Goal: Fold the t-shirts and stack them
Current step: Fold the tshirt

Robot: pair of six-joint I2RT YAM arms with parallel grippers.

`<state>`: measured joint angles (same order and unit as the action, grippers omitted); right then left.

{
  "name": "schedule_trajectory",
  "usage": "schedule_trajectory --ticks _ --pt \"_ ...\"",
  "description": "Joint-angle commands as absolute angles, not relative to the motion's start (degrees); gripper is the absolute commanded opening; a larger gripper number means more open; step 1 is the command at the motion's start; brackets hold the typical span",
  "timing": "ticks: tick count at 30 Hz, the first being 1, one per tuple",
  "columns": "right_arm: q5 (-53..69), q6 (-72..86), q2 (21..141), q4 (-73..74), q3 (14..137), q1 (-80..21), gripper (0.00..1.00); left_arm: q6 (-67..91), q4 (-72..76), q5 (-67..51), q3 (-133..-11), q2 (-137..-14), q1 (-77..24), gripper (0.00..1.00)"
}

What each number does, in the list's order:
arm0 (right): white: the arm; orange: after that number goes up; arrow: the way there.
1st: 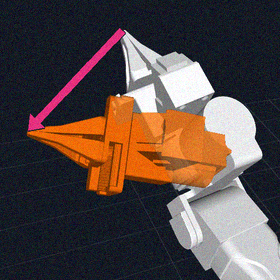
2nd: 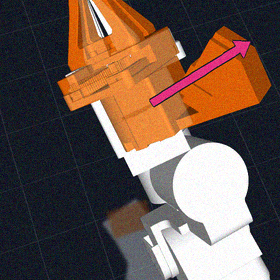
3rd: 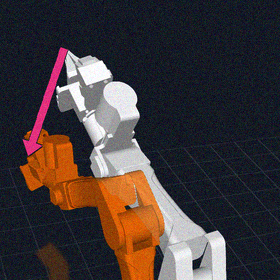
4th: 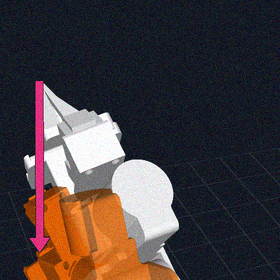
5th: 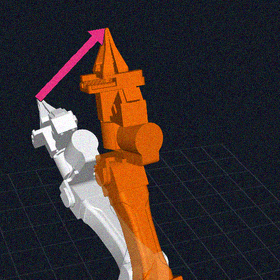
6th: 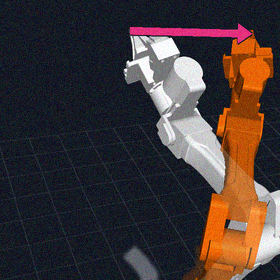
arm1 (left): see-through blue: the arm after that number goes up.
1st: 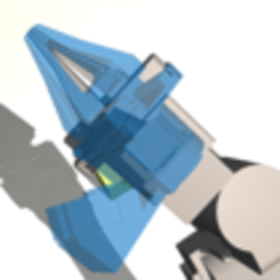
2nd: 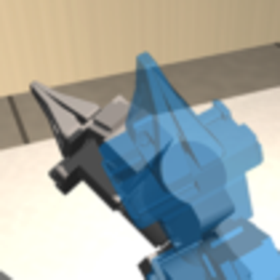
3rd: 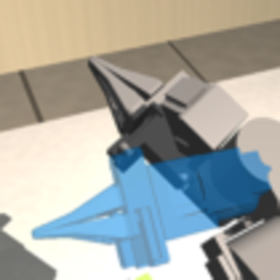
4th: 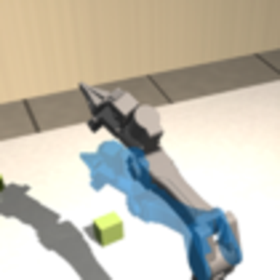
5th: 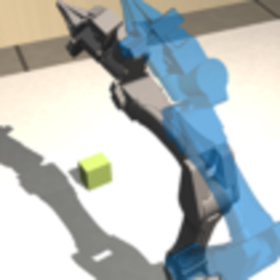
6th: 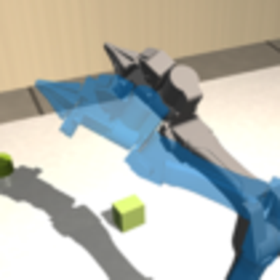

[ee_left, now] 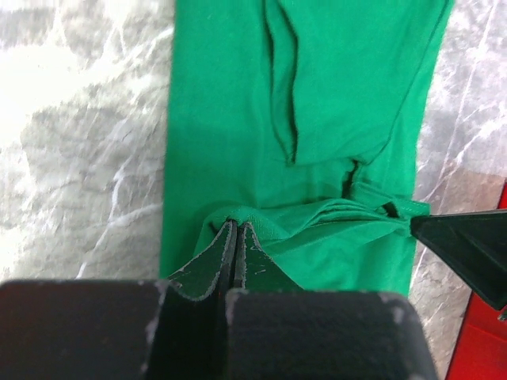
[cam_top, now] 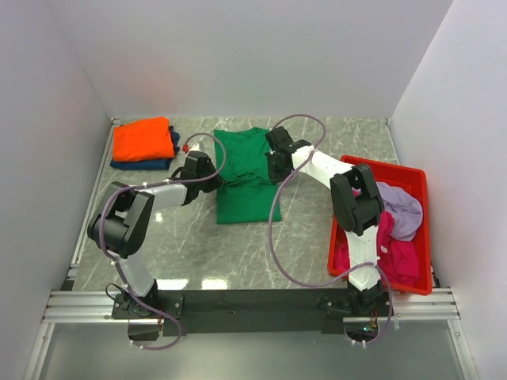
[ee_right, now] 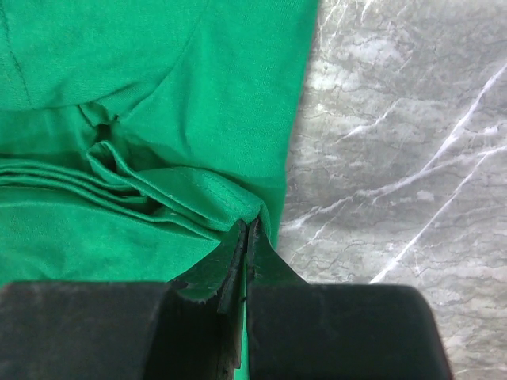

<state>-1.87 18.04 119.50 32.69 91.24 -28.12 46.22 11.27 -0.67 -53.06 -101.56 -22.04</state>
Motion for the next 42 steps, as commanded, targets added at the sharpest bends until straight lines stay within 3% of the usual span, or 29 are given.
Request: schedule_trajectory --ticks 1,3,5,6,7,10,11,15,20,31,42 --pt "-2.28 17.05 119.45 33.22 95.01 -27.60 0.00 44.21 11.52 -0.18 -56.33 -100.73 -21.62 0.01" --pt "-2.72 16.79 118.92 33.92 95.71 -27.51 0.03 43.77 9.85 3.15 -56.78 -99.32 -21.71 0.09" --pt "-3.51 16.18 118.31 36.11 96.76 -27.51 0.13 43.51 8.70 7.18 -55.65 -96.16 -21.71 0.28" --pt "-4.91 16.08 117.95 36.82 97.20 -27.51 0.25 43.59 8.70 8.51 -54.85 -94.76 -21.80 0.35" --pt "-5.53 16.00 117.34 37.35 97.29 -27.51 0.29 43.68 8.35 9.83 -54.06 -92.05 -21.97 0.49" --pt "-6.42 16.00 113.66 37.97 95.37 -27.60 0.41 43.07 6.69 17.63 -52.21 -87.47 -25.38 0.68" --pt "-6.33 16.00 112.77 37.88 94.84 -27.60 0.41 43.07 6.33 17.67 -52.12 -86.58 -26.62 0.71" --pt "-2.12 16.70 108.47 35.08 90.89 -27.95 0.48 42.36 5.97 22.93 -52.38 -85.08 -35.14 0.74" --pt "7.54 17.05 106.79 31.20 87.19 -28.39 0.45 44.64 12.21 18.99 -49.31 -87.71 -43.23 0.73" --pt "13.18 16.70 112.23 31.02 87.62 -29.27 0.39 47.11 24.69 13.18 -45.09 -98.08 -48.60 0.72" --pt "7.83 16.52 121.37 35.59 93.95 -30.23 0.39 47.11 23.64 16.79 -41.14 -101.07 -52.82 0.73"
